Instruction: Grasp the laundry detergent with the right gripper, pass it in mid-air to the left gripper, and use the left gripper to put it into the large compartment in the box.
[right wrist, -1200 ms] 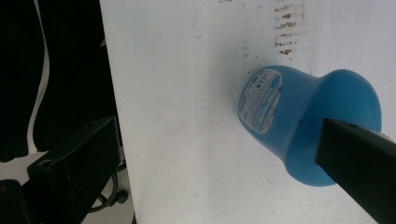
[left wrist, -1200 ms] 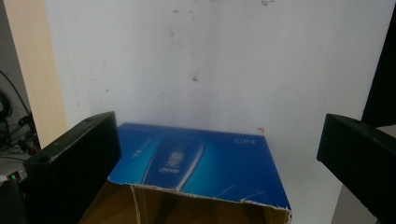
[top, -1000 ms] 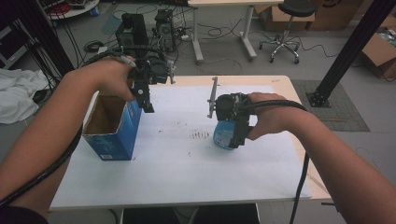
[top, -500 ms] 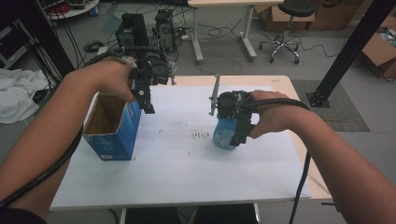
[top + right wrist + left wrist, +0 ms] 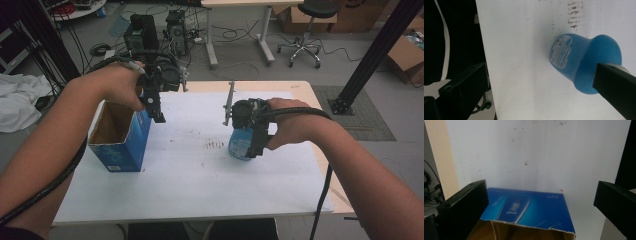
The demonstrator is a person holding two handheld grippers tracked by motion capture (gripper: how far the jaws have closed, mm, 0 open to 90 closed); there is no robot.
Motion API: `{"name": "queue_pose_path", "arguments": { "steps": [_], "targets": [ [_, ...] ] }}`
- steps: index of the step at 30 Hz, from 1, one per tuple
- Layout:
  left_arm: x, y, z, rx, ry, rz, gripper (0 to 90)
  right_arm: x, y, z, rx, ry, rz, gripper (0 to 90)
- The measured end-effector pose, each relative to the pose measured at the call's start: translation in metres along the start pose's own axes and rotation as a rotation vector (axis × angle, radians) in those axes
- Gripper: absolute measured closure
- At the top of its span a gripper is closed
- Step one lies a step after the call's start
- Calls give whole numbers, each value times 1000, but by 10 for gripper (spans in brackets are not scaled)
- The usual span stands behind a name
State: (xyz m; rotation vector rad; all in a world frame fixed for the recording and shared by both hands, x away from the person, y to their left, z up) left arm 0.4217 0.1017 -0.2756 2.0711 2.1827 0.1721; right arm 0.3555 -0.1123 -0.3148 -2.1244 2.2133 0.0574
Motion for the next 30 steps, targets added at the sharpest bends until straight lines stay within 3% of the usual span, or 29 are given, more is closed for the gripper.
{"name": "queue_pose_path", "arguments": {
  "steps": [7, 13, 19, 27, 30],
  "targets": [
    [1, 0, 4, 4, -1, -10, 1, -1, -2, 1, 11, -3, 1, 0],
    [0, -1, 5, 7, 4, -11, 1, -2, -3, 5, 18, -57, 8, 0],
    [0, -2, 7, 11, 4, -8, 1, -7, -4, 7, 17, -194, 34, 0],
    [2, -3, 8, 12, -4, -8, 1, -10, -5, -5, 24, -470, 89, 0],
    [3, -3, 8, 11, -5, -10, 1, -9, -6, -9, 48, -539, 111, 0]
  ]
}}
Point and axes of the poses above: each handheld gripper's, and its own axes: z roughly forward along the jaws, x roughly out of its underside, y roughly to its left, the point moved 9 cm from there along z, roughly forward along the jaws, and after that the axes turned 2 degrees about -x, right-handed, at the moved point
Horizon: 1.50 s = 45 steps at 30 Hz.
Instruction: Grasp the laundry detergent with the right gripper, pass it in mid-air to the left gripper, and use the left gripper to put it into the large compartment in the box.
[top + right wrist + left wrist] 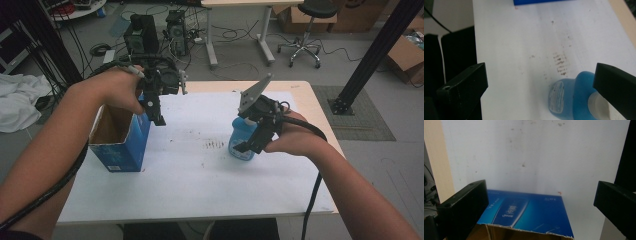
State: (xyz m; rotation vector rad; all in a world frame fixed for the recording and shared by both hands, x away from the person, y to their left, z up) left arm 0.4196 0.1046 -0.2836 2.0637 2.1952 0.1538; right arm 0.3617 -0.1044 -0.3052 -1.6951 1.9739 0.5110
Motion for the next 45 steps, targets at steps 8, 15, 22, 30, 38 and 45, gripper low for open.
{"name": "queue_pose_path", "arguments": {
  "steps": [8, 15, 22, 30, 38, 45],
  "targets": [
    [2, -2, 0, -3, -4, -4, 1, 1, 0, -14, 25, -214, 59, 0],
    [3, -2, 0, -4, -4, -6, 1, 26, -4, -28, 83, -318, 128, 0],
    [3, -2, 0, -4, -2, -7, 1, 66, -11, -46, 177, -380, 176, 0],
    [0, -3, 1, -1, 4, -2, 1, 116, -21, -50, 234, -378, 241, 0],
    [-4, -4, 0, -4, 12, 4, 1, 143, -29, -36, 249, -397, 251, 0],
    [-7, -6, -2, -7, 11, 12, 1, 146, -36, -21, 245, -437, 247, 0]
  ]
}}
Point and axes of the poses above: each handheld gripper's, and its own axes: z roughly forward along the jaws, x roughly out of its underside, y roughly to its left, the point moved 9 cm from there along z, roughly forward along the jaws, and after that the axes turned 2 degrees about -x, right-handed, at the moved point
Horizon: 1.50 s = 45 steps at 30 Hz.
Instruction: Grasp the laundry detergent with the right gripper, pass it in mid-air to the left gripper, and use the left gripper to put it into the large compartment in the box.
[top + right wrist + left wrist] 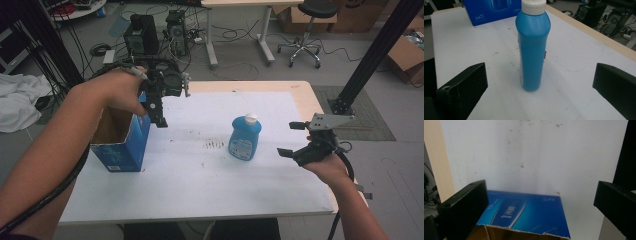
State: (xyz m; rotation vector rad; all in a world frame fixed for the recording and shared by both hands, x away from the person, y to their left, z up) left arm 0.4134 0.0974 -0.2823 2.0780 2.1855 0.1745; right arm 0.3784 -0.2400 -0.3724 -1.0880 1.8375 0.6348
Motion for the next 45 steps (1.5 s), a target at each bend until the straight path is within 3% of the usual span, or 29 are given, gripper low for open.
{"name": "queue_pose_path", "arguments": {
  "steps": [20, 30, 45],
  "targets": [
    [-4, -3, -10, -19, 6, 12, 1, 20, -6, 46, -27, -82, 20, 0],
    [-5, -9, -10, -15, 7, 28, 1, 22, -5, 68, -46, -80, 27, 0],
    [5, -9, -4, -8, 8, 9, 1, 25, -1, 93, -74, -78, 22, 0]
  ]
}}
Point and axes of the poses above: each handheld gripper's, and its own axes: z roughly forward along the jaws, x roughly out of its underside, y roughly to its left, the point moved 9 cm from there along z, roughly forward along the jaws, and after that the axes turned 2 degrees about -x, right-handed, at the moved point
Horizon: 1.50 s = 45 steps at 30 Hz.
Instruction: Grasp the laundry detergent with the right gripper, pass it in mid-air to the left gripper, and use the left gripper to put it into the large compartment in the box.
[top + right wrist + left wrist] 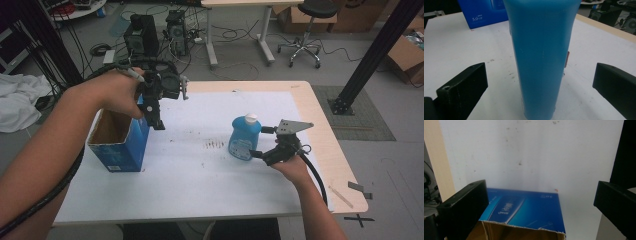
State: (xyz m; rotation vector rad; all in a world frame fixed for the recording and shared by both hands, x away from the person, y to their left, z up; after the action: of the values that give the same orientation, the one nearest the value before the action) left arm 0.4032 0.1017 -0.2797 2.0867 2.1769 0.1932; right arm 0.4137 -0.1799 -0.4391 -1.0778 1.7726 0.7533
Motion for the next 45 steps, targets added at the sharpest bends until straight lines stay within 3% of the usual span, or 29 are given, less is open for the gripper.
{"name": "queue_pose_path", "arguments": {
  "steps": [18, 32, 45],
  "targets": [
    [8, -3, 1, 1, -1, -13, 1, 1, 0, 33, -16, 6, 5, 0],
    [7, -3, 2, -3, -11, -10, 1, 0, -1, 41, -5, -19, -2, 11],
    [12, -3, 3, 0, -7, -22, 0, 1, -2, 40, 9, -16, -25, 99]
  ]
}}
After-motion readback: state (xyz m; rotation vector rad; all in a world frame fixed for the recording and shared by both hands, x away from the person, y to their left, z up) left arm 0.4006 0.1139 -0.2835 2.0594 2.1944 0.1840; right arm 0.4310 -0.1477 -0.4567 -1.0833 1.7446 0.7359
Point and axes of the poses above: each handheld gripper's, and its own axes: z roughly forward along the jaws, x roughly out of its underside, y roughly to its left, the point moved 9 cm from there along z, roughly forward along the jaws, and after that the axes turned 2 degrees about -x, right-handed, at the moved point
